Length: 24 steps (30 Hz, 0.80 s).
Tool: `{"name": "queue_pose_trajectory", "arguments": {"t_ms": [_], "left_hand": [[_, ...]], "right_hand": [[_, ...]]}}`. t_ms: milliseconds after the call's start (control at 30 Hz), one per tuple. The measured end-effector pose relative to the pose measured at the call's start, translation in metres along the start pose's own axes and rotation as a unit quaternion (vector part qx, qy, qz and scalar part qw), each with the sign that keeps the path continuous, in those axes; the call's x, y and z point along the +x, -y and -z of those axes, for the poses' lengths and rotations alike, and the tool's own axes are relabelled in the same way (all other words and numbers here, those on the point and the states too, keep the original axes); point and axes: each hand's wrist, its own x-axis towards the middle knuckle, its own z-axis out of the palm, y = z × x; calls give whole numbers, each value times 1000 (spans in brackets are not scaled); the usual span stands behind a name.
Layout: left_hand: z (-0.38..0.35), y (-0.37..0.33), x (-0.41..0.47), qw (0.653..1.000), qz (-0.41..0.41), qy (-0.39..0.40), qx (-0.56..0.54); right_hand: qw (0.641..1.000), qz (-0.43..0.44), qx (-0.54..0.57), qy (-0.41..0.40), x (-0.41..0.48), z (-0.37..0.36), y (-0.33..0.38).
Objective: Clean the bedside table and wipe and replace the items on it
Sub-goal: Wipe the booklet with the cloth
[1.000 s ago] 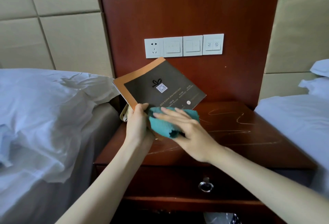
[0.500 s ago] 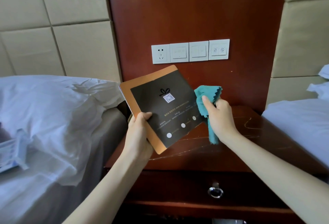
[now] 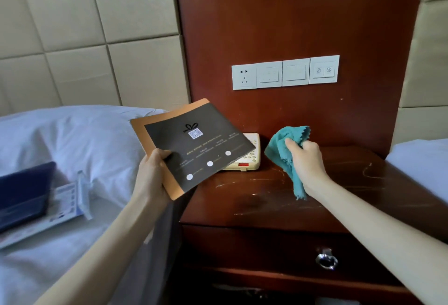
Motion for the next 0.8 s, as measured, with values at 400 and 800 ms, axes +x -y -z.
{"name": "queue_pose_trajectory", "arguments": {"t_ms": [400, 800], "left_hand": [[106, -78, -2, 985, -43, -101, 133], [225, -156, -3, 935, -116, -252, 220]], "right_hand": [[997, 21, 44, 64, -34, -88, 33], [989, 20, 62, 133, -76, -171, 49]]}}
